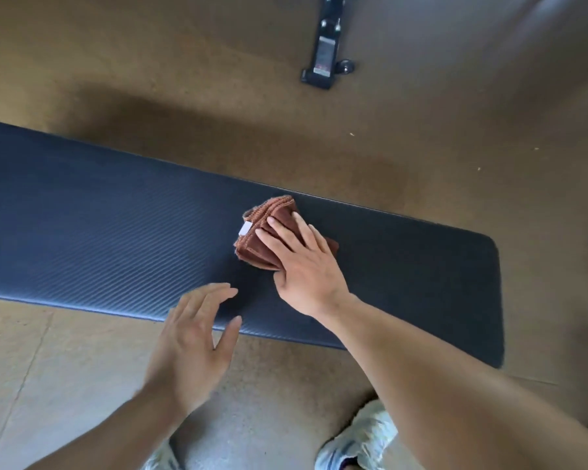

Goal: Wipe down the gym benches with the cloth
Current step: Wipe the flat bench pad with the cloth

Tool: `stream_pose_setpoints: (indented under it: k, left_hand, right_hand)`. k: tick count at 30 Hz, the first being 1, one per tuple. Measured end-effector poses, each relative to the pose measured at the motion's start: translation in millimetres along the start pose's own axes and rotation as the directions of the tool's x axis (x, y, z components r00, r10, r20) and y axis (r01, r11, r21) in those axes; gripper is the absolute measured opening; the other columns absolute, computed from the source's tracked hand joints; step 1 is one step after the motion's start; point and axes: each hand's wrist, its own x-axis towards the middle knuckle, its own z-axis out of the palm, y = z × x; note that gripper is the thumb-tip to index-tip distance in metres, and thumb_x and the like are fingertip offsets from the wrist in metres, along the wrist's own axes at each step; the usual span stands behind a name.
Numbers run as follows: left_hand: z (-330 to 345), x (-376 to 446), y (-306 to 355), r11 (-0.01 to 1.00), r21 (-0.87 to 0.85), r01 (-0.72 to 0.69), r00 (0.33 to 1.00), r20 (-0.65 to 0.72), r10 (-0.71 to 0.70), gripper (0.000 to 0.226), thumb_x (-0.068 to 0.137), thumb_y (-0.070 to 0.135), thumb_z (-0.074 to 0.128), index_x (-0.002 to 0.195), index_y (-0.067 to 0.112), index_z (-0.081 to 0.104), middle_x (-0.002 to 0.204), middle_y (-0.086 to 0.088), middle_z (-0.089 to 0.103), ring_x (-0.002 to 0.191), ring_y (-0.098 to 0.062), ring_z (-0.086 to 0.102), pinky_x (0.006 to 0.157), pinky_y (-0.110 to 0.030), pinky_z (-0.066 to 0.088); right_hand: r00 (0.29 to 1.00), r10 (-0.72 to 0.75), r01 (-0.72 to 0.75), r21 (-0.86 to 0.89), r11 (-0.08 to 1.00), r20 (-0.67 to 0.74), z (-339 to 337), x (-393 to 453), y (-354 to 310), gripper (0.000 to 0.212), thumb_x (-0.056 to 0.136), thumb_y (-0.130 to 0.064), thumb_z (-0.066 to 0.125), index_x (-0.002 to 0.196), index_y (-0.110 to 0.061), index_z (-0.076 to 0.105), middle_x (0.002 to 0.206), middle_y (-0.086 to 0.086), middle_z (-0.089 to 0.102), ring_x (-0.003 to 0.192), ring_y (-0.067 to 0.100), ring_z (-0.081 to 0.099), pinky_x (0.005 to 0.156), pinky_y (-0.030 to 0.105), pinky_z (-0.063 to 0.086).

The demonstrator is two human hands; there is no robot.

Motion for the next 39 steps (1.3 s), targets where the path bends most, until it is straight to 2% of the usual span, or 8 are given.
stream_pose_setpoints:
  k: [9,15,17,21,26,30,34,39]
  left_hand:
    - [109,28,147,0.988,-0.023,-0.15,0.979,0.135,0.152,0.041,0.091,0.021,0.07,0.131,0.018,0.061,0.143,0.004,0.056,0.14,-0.014,0.045,0.116,-0.031,0.033]
    - [173,42,223,0.999,-0.026,-0.045,0.985,0.167,0.049,0.043,0.095,0.017,0.063,0.138,0.019,0.056,0.146,0.003,0.052,0.141,-0.015,0.042,0.119,-0.034,0.032]
    - [188,39,241,0.998,-0.012,0.064,0.991,0.12,-0.062,0.043,0.093,0.009,0.061,0.135,0.019,0.058,0.14,0.001,0.056,0.134,-0.016,0.045,0.117,-0.037,0.034]
    - [203,17,256,0.987,0.037,0.156,0.985,0.065,-0.158,0.045,0.086,-0.001,0.06,0.126,0.018,0.064,0.124,0.002,0.063,0.119,-0.017,0.05,0.106,-0.035,0.04]
    - [204,-1,255,0.991,0.112,0.069,0.99,0.114,-0.082,0.049,0.083,-0.005,0.062,0.127,0.015,0.063,0.126,-0.001,0.063,0.121,-0.02,0.054,0.107,-0.033,0.038]
    - [210,11,264,0.995,0.081,0.051,0.995,0.077,-0.058,0.048,0.085,-0.005,0.062,0.128,0.014,0.063,0.127,0.0,0.062,0.121,-0.018,0.052,0.106,-0.03,0.037]
    - [222,18,269,0.997,0.01,0.082,0.995,0.052,-0.082,0.048,0.087,-0.006,0.056,0.129,0.016,0.061,0.129,0.008,0.055,0.122,-0.015,0.049,0.108,-0.034,0.039]
    - [228,6,263,0.999,-0.047,0.013,0.999,0.046,-0.011,0.044,0.087,-0.007,0.058,0.124,0.016,0.064,0.129,0.005,0.059,0.123,-0.011,0.049,0.107,-0.033,0.041]
  right_hand:
    - [0.905,0.426,-0.425,0.036,0.904,-0.013,-21,-132,203,0.078,0.095,-0.025,0.053,0.163,-0.033,0.015,0.172,-0.011,0.013,0.16,0.027,-0.002,0.128,0.049,0.014]
    - [0.863,0.502,-0.489,0.153,0.859,-0.063,-12,-183,221,0.081,0.087,-0.023,0.059,0.161,-0.03,0.026,0.17,-0.008,0.022,0.159,0.029,0.006,0.128,0.047,0.016]
    - [0.903,0.423,-0.406,0.177,0.897,-0.074,-5,-214,205,0.079,0.083,-0.021,0.059,0.158,-0.028,0.035,0.166,-0.009,0.032,0.159,0.03,0.012,0.127,0.048,0.019]
    - [0.999,0.05,-0.052,0.116,0.992,0.018,13,-264,192,0.076,0.08,-0.023,0.059,0.154,-0.03,0.041,0.161,-0.012,0.04,0.158,0.027,0.015,0.125,0.047,0.019]
    - [0.969,-0.223,0.219,0.044,0.975,0.104,7,-256,226,0.078,0.086,-0.018,0.057,0.159,-0.029,0.031,0.166,-0.009,0.031,0.159,0.03,0.011,0.127,0.051,0.017]
    - [0.947,-0.284,0.292,-0.029,0.956,0.153,-10,-230,258,0.077,0.088,-0.013,0.041,0.161,-0.03,0.025,0.17,-0.006,0.023,0.159,0.032,0.008,0.127,0.055,0.014]
    - [1.0,-0.015,0.015,0.009,1.0,0.013,-27,-182,294,0.081,0.09,-0.008,0.044,0.163,-0.033,0.017,0.171,-0.013,0.015,0.159,0.029,0.001,0.128,0.05,0.006]
    - [0.969,0.245,-0.242,0.096,0.965,-0.016,-38,-155,314,0.086,0.093,-0.009,0.054,0.163,-0.038,0.011,0.171,-0.018,0.007,0.159,0.029,0.0,0.128,0.049,0.005]
